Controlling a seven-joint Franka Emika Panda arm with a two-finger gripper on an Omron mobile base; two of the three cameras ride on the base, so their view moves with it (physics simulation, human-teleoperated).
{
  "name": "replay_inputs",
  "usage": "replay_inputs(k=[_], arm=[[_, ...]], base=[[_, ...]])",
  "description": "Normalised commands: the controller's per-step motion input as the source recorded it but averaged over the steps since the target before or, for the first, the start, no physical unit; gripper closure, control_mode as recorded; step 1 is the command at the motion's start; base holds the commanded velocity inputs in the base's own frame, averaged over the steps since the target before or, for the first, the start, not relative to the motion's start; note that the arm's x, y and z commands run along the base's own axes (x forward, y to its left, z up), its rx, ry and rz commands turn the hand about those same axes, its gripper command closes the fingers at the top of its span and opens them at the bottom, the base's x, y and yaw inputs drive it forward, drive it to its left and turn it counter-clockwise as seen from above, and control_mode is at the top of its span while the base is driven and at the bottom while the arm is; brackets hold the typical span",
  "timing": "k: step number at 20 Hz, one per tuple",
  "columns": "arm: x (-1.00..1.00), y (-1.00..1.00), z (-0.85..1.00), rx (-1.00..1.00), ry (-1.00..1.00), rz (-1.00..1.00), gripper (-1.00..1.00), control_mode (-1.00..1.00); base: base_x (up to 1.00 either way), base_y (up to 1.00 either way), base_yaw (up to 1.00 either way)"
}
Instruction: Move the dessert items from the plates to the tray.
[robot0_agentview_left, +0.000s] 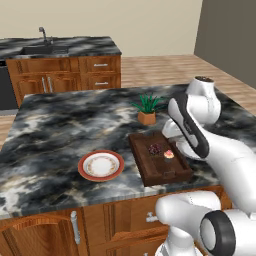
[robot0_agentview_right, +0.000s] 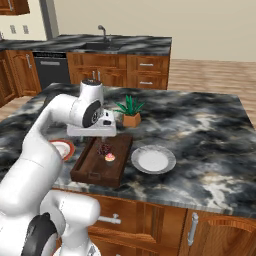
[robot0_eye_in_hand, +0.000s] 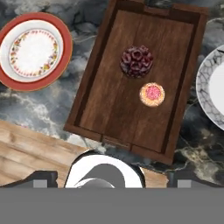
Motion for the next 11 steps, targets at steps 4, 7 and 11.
replay_inputs(k=[4, 7, 11], arm=[[-0.52, 0.09, 0.32, 0.00, -0.16, 0.04, -1.00, -1.00], [-0.40, 0.15, 0.23, 0.00, -0.11, 0.04, -1.00, -1.00], [-0.26, 0.19, 0.22, -0.03, -0.09, 0.02, -1.00, -1.00]], base=[[0.00, 0.00, 0.00], [0.00, 0.00, 0.00], [0.00, 0.00, 0.00]])
